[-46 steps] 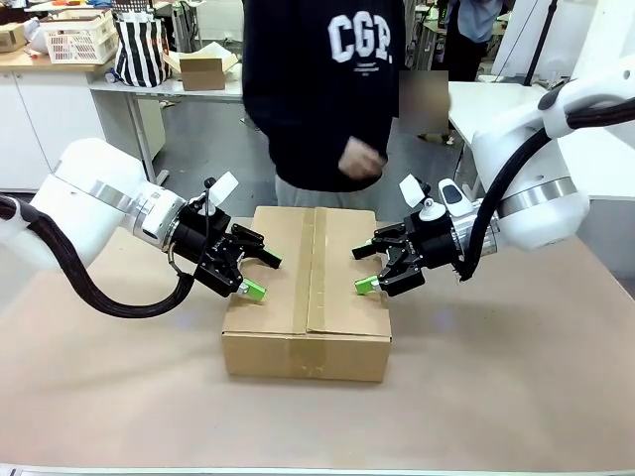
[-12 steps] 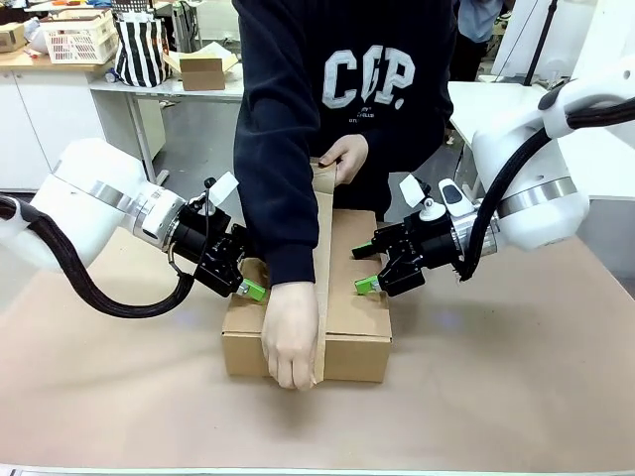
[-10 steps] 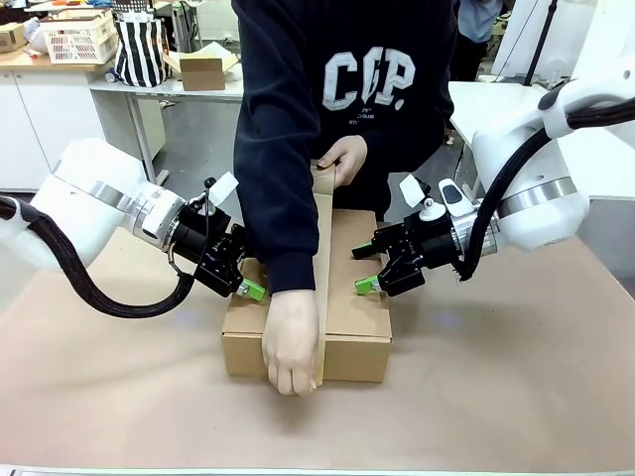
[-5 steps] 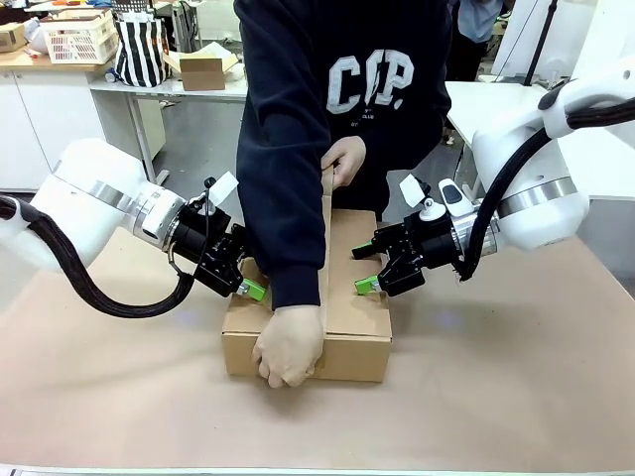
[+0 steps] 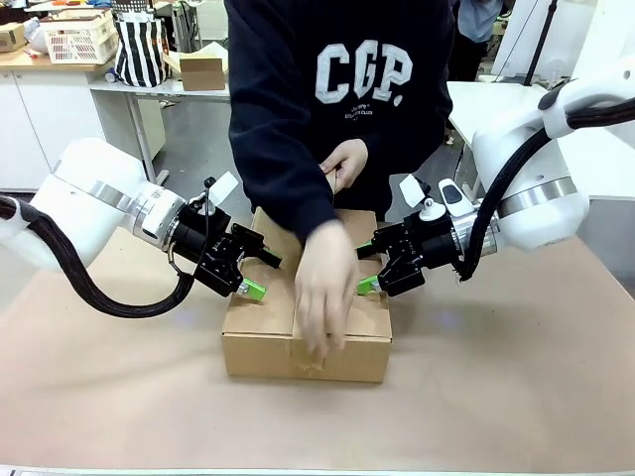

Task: Pack the gift set into the box.
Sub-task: Press and hold the closed box until the human finishes sealing it.

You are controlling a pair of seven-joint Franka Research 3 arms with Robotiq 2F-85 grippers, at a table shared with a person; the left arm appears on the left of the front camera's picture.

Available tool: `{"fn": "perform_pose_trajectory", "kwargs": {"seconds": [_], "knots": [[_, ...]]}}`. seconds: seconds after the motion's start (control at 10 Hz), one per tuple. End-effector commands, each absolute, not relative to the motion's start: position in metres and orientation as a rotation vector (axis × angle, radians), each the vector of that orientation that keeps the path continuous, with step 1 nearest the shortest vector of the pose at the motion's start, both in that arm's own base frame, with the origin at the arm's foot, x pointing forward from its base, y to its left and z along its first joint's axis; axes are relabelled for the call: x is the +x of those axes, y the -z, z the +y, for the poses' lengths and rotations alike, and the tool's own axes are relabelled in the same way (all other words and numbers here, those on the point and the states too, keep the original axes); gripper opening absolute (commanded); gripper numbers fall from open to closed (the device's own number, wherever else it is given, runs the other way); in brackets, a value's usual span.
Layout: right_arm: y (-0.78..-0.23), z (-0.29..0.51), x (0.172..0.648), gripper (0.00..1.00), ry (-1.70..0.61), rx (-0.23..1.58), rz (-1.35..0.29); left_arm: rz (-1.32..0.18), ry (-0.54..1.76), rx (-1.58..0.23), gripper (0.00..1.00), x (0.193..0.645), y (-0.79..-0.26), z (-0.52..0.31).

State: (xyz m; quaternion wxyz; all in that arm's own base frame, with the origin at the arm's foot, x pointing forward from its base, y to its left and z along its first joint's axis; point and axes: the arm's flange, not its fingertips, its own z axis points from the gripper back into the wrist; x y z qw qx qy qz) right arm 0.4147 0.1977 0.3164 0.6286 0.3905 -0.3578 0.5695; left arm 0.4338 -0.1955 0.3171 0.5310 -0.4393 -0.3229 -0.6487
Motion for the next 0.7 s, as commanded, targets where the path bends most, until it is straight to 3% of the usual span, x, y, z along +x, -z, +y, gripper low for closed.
{"fn": "perform_pose_trajectory", "kwargs": {"seconds": [0.0,0.6], "knots": [[-0.3139,0.1965,0.4138,1.0,-1.307,0.895,-0.808,-0.767,1.55,-1.044,1.0,0.4325,-0.3149,-0.1951],[-0.3139,0.1965,0.4138,1.0,-1.307,0.895,-0.808,-0.767,1.55,-1.044,1.0,0.4325,-0.3149,-0.1951]]}}
